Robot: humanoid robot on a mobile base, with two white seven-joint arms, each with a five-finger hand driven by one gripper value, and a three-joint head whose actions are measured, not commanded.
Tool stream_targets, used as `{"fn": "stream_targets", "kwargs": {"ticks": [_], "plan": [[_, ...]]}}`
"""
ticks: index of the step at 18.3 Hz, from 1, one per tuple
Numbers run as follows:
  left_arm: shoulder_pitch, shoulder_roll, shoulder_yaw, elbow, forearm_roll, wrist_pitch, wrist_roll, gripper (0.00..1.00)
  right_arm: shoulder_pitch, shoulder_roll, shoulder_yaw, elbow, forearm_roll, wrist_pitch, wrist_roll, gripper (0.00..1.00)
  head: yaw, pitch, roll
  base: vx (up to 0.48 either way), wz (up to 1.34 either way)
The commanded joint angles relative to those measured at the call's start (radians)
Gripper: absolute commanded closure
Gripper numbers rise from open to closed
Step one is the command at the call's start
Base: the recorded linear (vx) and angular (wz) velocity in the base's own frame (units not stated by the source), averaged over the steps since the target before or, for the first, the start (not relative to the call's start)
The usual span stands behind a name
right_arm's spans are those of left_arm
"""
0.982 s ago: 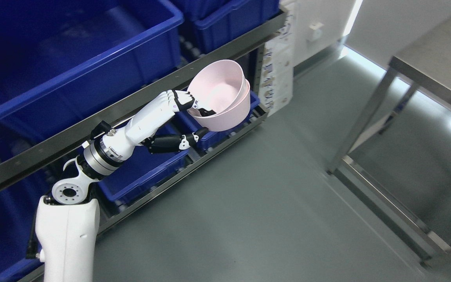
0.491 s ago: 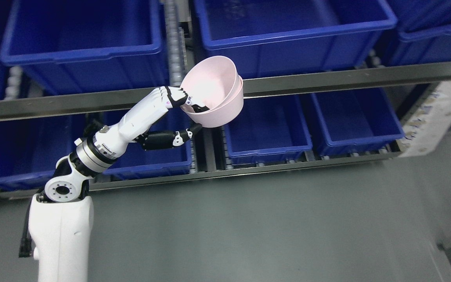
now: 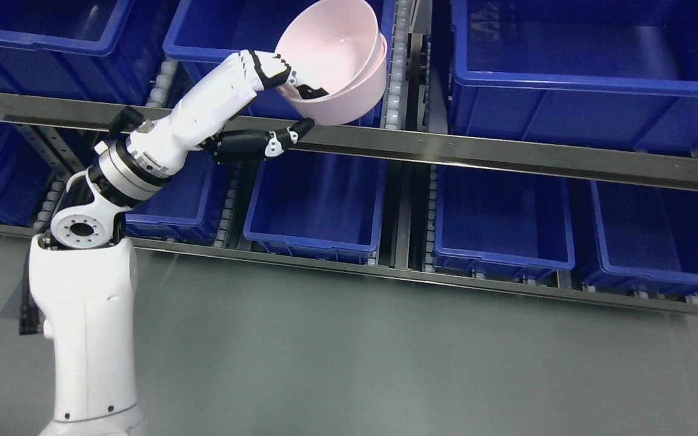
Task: Stack pink IKEA bowls on left shelf middle
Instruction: 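Hold the stacked bowls while turning toward the blue bin shelf, then lower the stacked bowls into the middle blue bin and release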
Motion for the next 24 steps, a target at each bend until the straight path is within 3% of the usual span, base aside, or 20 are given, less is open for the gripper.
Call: {"fn": "stream_targets", "kwargs": {"ticks": [1, 4, 12, 17, 22, 24], "plan": [[-0.127, 0.024, 0.051, 0.123, -0.089, 0.003, -0.001, 0.95, 0.029, -0.017, -0.011, -0.034, 0.000, -0.001, -0.001, 0.00, 0.0000, 0.000, 0.000, 0.052, 0.35], [-0.150, 0.047, 0.040, 0.125, -0.089, 0.003, -0.003, 0.95, 0.029, -0.017, -0.011, -0.034, 0.000, 0.001, -0.001, 0.00, 0.0000, 0.000, 0.000, 0.090, 0.38], [-0.181, -0.016, -0.050, 0.134, -0.153, 0.003, 0.000, 0.95, 0.029, -0.017, -0.011, -0.034, 0.000, 0.001, -0.001, 0.00, 0.0000, 0.000, 0.000, 0.140, 0.20], [-0.184, -0.016, -0.162, 0.159, -0.174, 0.013, 0.003, 0.95, 0.029, -0.017, -0.011, -0.034, 0.000, 0.001, -0.001, 0.00, 0.0000, 0.000, 0.000, 0.195, -0.15], [-0.193, -0.015, -0.093, 0.280, -0.253, 0.023, 0.034, 0.95, 0.029, -0.017, -0.011, -0.034, 0.000, -0.001, -0.001, 0.00, 0.0000, 0.000, 0.000, 0.185, -0.18], [-0.181, 0.039, -0.058, 0.275, -0.274, 0.022, 0.032, 0.95, 0.029, -0.017, -0.011, -0.034, 0.000, -0.001, -0.001, 0.00, 0.0000, 0.000, 0.000, 0.132, -0.06]]}}
